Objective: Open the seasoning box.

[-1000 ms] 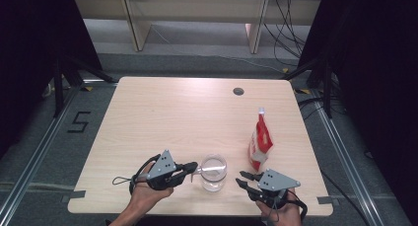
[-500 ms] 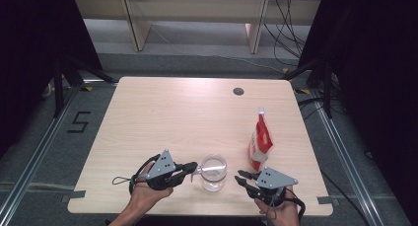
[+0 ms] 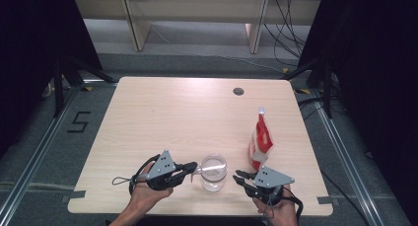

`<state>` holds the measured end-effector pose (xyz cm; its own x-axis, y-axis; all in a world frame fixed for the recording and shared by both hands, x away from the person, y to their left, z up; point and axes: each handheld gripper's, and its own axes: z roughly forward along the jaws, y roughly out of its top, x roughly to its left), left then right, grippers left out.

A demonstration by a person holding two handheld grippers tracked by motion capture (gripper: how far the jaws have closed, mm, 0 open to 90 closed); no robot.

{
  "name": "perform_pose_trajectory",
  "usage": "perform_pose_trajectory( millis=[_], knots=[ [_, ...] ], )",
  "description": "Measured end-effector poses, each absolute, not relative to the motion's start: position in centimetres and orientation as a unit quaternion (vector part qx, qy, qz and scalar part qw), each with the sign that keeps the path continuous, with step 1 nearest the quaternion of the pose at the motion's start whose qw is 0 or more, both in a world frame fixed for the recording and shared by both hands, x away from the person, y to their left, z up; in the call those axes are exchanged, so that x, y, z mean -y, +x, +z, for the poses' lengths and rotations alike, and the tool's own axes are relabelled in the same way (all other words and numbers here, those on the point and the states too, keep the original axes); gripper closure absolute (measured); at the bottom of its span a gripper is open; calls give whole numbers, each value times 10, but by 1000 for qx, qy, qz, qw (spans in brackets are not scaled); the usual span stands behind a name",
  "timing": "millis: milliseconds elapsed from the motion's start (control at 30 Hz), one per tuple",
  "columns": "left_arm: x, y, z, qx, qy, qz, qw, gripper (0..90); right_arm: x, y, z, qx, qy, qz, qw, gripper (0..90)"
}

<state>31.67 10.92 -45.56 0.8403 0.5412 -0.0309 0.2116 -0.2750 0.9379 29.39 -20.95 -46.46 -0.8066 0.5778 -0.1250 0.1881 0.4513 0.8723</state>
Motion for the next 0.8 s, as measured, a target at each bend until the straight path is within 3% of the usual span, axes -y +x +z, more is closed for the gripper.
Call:
perform_pose_trajectory(
  millis=[800],
  knots=[
    [-110,317,-458,-237,787,149,550,877,201,296,-460,-822,216,482,213,852]
  ],
)
